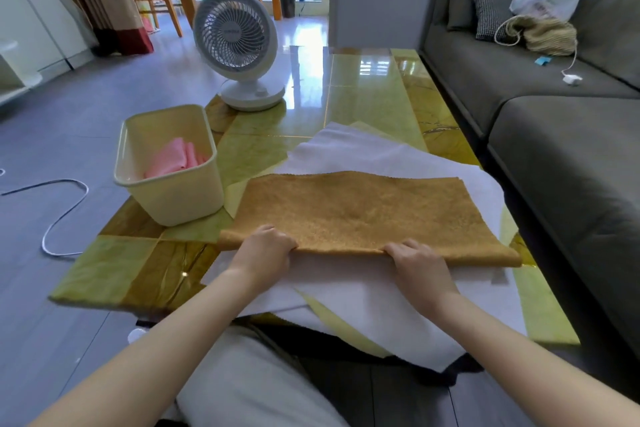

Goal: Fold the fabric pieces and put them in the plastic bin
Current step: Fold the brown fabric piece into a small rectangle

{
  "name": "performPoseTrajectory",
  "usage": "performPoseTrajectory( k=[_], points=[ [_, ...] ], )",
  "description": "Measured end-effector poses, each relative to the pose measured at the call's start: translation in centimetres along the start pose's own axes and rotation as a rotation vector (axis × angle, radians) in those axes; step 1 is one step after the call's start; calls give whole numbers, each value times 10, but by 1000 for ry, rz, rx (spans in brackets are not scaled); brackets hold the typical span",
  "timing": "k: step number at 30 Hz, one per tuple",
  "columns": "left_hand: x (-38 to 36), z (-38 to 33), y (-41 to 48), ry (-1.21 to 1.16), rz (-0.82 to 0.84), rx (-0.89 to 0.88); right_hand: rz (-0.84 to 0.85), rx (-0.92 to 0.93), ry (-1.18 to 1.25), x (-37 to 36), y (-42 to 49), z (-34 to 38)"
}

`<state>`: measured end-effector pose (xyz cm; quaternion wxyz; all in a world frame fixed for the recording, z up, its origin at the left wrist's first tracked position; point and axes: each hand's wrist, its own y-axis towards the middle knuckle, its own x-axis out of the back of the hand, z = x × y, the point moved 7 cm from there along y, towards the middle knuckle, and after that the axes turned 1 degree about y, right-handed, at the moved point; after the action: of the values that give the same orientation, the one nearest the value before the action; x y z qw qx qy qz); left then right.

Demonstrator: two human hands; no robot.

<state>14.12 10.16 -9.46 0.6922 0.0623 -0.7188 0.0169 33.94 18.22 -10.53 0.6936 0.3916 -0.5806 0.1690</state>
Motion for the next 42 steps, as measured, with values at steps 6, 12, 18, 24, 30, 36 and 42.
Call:
performPoseTrajectory(
  k=[6,12,18,24,30,36,42],
  points=[
    [-8,0,-44,44,51,90,70,65,52,-14,-38,21],
    [-13,-2,-67,24,73,122,106,122,64,-7,-62,28],
    [-14,-4,-76,-81,159,72,220,180,143,2,-69,28],
    [1,20,-51,-90,68,109,244,108,230,14,-22,22],
    [11,52,-4,-225,-15,288,311,-14,306,-2,49,26],
    [-8,74,37,-286,45,352,350,-40,291,-33,102,37],
    [-32,91,59,-304,163,302,416,12,281,-63,134,51]
  ],
)
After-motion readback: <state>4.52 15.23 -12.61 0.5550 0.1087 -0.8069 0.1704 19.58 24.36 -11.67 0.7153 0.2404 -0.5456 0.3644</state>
